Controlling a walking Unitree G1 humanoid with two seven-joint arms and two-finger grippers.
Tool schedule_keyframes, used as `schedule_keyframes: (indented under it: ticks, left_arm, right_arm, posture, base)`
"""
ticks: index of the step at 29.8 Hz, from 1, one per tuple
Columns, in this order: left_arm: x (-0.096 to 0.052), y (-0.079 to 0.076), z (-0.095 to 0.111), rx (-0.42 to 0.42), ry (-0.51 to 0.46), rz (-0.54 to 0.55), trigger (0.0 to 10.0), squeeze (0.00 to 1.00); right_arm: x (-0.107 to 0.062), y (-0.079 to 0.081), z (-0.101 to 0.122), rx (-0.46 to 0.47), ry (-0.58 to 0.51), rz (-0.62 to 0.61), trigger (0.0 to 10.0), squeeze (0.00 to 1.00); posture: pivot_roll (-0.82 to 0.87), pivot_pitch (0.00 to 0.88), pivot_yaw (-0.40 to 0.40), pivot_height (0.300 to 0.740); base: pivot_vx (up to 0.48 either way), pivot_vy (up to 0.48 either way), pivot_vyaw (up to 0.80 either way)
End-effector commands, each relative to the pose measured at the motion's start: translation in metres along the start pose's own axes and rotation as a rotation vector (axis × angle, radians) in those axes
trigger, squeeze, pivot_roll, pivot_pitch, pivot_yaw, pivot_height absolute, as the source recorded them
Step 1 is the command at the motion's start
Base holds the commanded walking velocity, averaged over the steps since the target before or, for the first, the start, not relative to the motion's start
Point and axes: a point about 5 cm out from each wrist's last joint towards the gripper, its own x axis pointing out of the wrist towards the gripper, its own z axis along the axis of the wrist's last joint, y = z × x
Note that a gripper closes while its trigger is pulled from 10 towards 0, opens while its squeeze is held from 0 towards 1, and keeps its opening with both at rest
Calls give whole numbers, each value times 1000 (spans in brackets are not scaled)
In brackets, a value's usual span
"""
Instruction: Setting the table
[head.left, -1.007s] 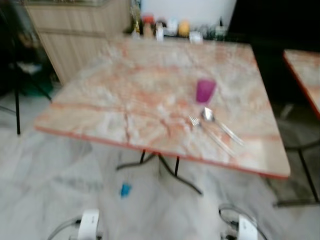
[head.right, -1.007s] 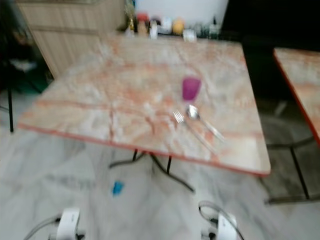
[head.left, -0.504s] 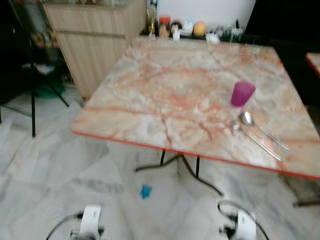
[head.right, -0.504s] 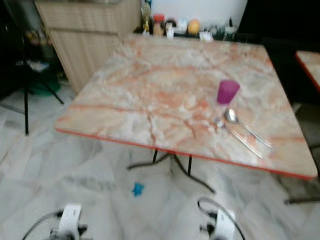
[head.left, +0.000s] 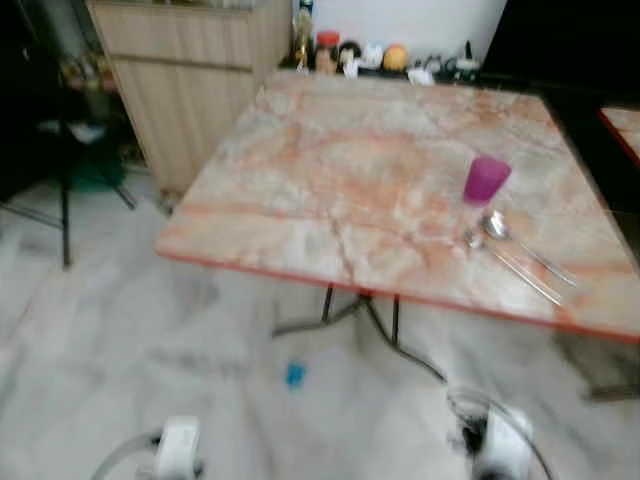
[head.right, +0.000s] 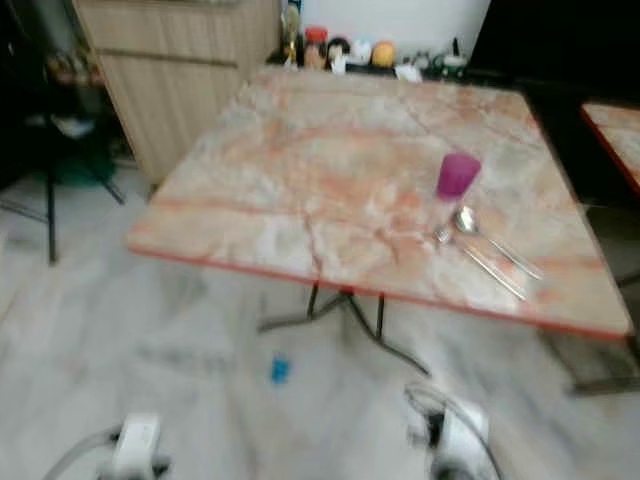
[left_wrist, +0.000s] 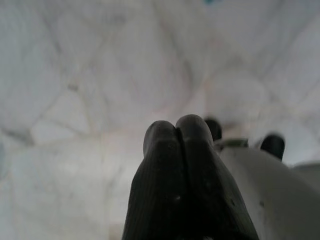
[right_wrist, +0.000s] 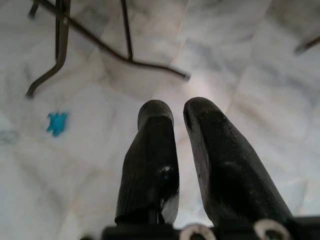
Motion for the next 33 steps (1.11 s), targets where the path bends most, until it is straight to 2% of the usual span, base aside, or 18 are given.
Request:
schedule_keyframes:
  ticks: [1,5,15,23,25,26,27,28,33]
  left_arm:
    - [-1,5,-6,7,19,15,10000,0]
    - [-1,5,-5,9,14,13,10000,0]
    - [-1,7,2,63,-9,30,10000,0]
    - [0,4,2,53,-2,22,10000,0]
    - [0,4,0,57,1,23,10000,0]
    - [-1,5,-2,58,3,24,10000,0]
    - [-1,5,-2,58,3,24,10000,0]
    - [-1,5,-3,57,5,25,10000,0]
    - [-1,6,-2,44,-8,31,10000,0]
  right_arm:
    - [-1,5,2,11,-41,11,10000,0]
    - [-4,7,14,7,-142,15,10000,0]
    - [-5,14,39,-4,-267,28,10000,0]
    - [-6,16,88,-10,-441,5,10000,0]
    - [-11,21,102,-61,-507,15,10000,0]
    - [-19,27,116,-83,-576,28,10000,0]
    - [-19,27,116,-83,-576,28,10000,0]
    - [-27,30,124,-115,-629,38,10000,0]
    - [-39,30,132,-112,-652,37,10000,0]
  posture:
    - [33,5,-30,740]
    - [30,0,-29,740]
    - [28,3,-28,740]
    - [32,28,-29,740]
    - [30,29,-29,740]
    - [27,31,-30,740]
    - [27,31,-30,740]
    - [29,31,-31,740]
    - [24,36,-26,740]
  base:
    - [0,0,0]
    - [0,0,0]
    - [0,-28,0]
    - [0,-97,0]
    - [0,0,0]
    - [0,0,0]
    - [0,0,0]
    - [0,0,0]
    - [0,0,0]
